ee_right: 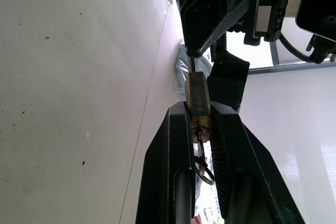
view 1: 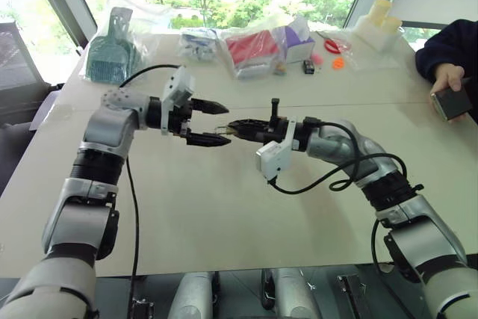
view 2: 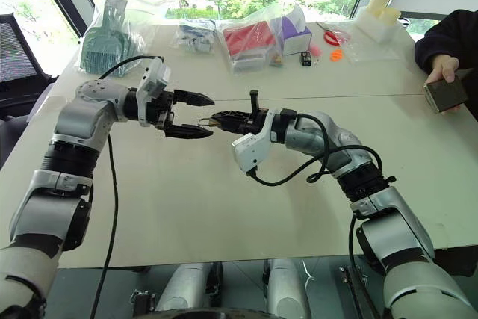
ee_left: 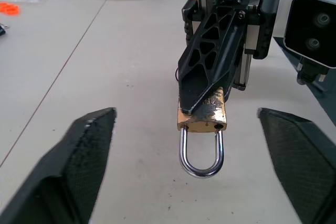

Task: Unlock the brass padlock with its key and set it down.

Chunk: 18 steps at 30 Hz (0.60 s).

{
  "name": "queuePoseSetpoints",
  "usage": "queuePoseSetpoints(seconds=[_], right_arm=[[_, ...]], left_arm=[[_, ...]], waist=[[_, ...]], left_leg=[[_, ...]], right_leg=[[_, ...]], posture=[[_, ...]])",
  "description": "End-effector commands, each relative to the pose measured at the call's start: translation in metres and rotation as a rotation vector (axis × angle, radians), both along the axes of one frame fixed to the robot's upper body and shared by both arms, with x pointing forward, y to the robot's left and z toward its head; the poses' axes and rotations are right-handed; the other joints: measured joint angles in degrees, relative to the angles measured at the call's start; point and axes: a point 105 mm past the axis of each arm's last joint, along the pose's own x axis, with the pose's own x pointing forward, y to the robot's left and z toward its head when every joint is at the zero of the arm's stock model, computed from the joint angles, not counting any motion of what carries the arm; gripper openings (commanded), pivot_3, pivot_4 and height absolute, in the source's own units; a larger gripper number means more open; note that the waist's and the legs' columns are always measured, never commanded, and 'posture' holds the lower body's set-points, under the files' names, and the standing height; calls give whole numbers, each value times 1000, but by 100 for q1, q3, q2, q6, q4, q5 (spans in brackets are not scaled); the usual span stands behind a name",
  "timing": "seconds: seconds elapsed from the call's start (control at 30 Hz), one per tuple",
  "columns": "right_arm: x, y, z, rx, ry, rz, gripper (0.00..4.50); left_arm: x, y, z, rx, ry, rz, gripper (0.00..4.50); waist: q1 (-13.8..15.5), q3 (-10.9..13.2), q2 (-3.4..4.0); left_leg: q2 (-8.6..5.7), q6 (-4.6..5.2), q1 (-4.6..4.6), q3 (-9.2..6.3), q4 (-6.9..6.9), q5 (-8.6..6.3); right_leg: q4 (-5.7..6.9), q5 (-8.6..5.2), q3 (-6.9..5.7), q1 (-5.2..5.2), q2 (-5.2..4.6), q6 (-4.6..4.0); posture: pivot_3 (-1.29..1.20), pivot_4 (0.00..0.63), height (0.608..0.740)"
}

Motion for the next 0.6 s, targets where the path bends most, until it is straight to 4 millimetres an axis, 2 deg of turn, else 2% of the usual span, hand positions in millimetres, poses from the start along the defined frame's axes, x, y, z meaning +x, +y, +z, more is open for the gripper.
queuePoseSetpoints(seconds=[0.03,0.13,0.17,0.23,0.43,0.5,0.6], right_arm=[[0,2,13,36,-29,9,0],[0,1,13,38,-27,8,0],[1,2,13,40,-26,7,0],[1,2,14,43,-24,6,0],[1,2,13,44,-20,4,0],[1,2,13,42,-21,4,0],[0,2,13,38,-22,4,0]], left_arm=[[-7,6,20,-34,-82,8,4468],[-15,8,21,-34,-71,-13,4468],[-18,9,20,-33,-69,-19,4215],[-21,10,17,-33,-65,-23,3672],[-23,9,13,-32,-57,-18,802],[-23,10,11,-29,-51,-17,27],[-21,10,5,-22,-42,-9,27]], waist=[[-5,0,0],[-2,0,0],[0,0,0],[-1,0,0],[5,0,0],[0,0,0],[-3,0,1]], left_leg=[[0,0,0,0,0,0],[1,-2,0,-1,0,1],[1,-4,0,-1,0,2],[1,-4,0,-1,0,2],[1,-6,2,-1,0,3],[1,-5,2,-1,0,3],[1,-6,2,-1,-1,3]], right_leg=[[0,0,0,0,0,0],[0,0,0,-1,0,0],[1,0,0,0,0,0],[1,0,0,0,0,0],[2,0,2,0,0,-1],[2,0,2,0,0,-1],[2,0,2,0,0,-1]], posture=[[0,150,740],[0,150,740],[0,150,740],[0,150,740],[0,150,740],[0,150,740],[0,150,740]])
